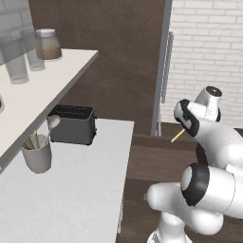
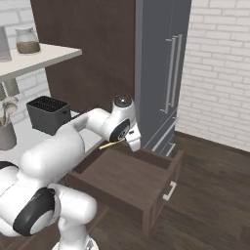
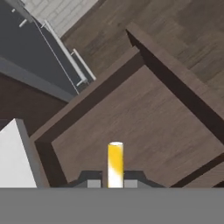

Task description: Take a straw from the drawer in front and place it inside the glass cup on the dining counter.

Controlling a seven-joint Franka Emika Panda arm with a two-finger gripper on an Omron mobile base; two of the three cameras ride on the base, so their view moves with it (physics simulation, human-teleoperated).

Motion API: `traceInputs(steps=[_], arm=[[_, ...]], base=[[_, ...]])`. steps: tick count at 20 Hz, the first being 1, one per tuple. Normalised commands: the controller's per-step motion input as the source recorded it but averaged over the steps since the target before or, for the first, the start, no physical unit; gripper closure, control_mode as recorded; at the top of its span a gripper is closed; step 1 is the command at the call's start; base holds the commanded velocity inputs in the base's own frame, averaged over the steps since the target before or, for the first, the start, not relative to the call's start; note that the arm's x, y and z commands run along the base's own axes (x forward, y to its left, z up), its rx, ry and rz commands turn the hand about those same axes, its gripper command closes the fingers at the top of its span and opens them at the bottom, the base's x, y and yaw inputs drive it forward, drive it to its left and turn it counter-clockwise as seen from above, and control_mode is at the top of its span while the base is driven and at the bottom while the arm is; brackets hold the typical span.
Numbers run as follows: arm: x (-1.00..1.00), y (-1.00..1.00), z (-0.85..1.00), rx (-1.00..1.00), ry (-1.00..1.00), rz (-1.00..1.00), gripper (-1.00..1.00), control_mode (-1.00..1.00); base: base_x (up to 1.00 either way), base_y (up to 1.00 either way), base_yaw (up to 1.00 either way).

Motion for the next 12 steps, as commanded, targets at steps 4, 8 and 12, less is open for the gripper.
traceInputs(steps=[4,8,12], arm=[[-0.85,0.04,1.0,-0.04,0.0,0.01,1.0,-1.0],[-0.8,0.24,1.0,-0.12,0.0,0.07,1.0,-1.0],[-0.69,0.36,1.0,-0.19,0.0,0.12,1.0,-1.0]], base=[[0.0,0.0,0.0],[0.0,0.0,0.0],[0.0,0.0,0.0]])
